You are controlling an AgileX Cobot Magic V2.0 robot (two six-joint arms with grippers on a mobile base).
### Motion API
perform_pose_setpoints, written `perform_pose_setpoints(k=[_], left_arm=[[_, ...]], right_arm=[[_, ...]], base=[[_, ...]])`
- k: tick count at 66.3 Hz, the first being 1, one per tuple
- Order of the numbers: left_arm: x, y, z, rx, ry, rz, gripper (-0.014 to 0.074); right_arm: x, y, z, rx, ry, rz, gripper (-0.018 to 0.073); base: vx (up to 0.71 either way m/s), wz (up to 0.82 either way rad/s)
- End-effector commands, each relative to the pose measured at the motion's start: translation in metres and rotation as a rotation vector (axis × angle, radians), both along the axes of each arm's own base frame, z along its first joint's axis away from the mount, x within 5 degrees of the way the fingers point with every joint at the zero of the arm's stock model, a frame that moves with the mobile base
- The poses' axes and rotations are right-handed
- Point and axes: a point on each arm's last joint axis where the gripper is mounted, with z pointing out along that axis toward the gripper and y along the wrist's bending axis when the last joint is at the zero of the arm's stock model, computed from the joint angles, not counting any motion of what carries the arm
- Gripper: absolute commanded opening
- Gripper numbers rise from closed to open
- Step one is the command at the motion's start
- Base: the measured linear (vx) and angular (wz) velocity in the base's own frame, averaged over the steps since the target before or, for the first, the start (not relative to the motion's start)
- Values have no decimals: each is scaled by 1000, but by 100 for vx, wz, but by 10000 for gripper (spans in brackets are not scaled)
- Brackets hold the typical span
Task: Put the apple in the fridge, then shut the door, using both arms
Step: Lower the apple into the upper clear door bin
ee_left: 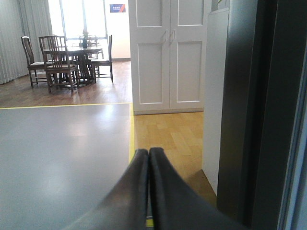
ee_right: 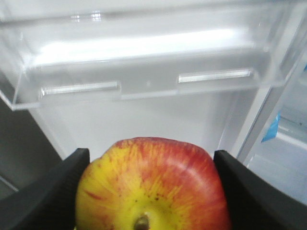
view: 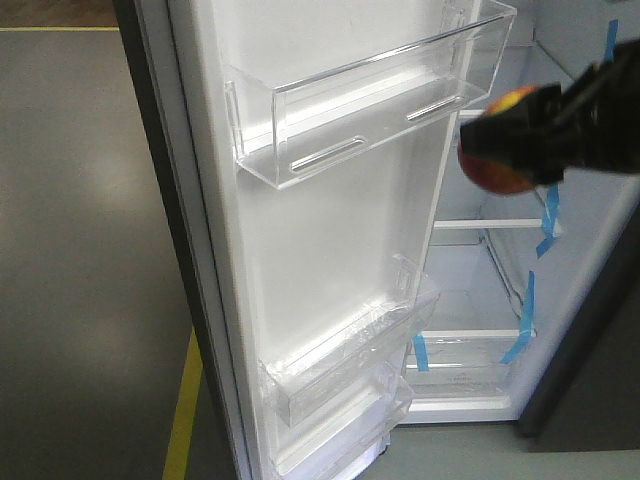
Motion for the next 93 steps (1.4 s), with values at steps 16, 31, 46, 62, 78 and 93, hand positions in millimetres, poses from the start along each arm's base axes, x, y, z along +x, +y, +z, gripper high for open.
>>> perform_pose_setpoints(k=[16,31,46,62,78,93], left_arm=[[-3,0,13,-6,-106,-1,-6],[-3,0,13,-6,-106,-1,-6],[-3,0,13,-6,-106,-1,-6],[-3,0,13,-6,-106,-1,-6],[-3,0,13,-6,-106,-1,-6],[-3,0,13,-6,-106,-1,-6]], right_arm=[[46,10,80,106,-238,-15,134],[82,21,92,141,-271,-5,141],[112,30,86,159,-259,4,158],[132,34,70,154,-229,-6,190],[138,36,60,130,-184,4,307],[138,36,57,117,-160,11,496]], base=[[0,0],[0,0],[0,0],[0,0],[0,0],[0,0]])
